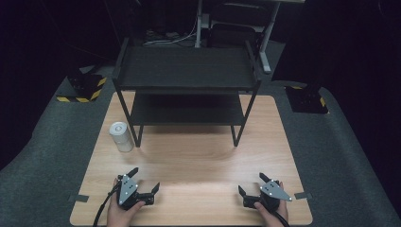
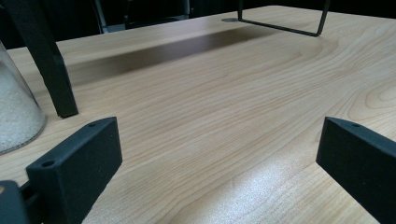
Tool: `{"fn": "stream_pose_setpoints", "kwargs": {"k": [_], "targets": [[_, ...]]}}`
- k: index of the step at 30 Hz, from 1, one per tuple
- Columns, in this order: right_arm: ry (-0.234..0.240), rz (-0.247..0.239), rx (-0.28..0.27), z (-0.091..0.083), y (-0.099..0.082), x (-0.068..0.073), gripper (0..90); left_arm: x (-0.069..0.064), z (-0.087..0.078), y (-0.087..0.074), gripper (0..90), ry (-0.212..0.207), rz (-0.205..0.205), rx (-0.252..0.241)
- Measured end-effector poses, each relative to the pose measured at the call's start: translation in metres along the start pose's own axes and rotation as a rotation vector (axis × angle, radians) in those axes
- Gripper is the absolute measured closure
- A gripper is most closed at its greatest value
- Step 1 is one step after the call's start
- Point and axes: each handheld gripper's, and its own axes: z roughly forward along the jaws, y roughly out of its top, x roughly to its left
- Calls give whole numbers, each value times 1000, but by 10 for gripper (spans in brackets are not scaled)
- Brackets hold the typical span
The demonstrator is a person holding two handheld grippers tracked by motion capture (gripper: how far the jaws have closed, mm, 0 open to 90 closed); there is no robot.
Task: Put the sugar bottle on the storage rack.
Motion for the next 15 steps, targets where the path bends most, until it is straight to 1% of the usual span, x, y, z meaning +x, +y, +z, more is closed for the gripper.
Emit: {"fn": "stream_pose_setpoints", "kwargs": {"k": [3, 8, 15], "targets": [[-3, 2, -3, 0, -1, 0, 1, 0, 0, 0, 5, -1, 2, -1], [-3, -9, -10, -1, -2, 1, 1, 0, 0, 0, 4, -2, -8, 2], [0, -7, -11, -1, -2, 1, 1, 0, 0, 1, 4, -1, 1, 5]]}}
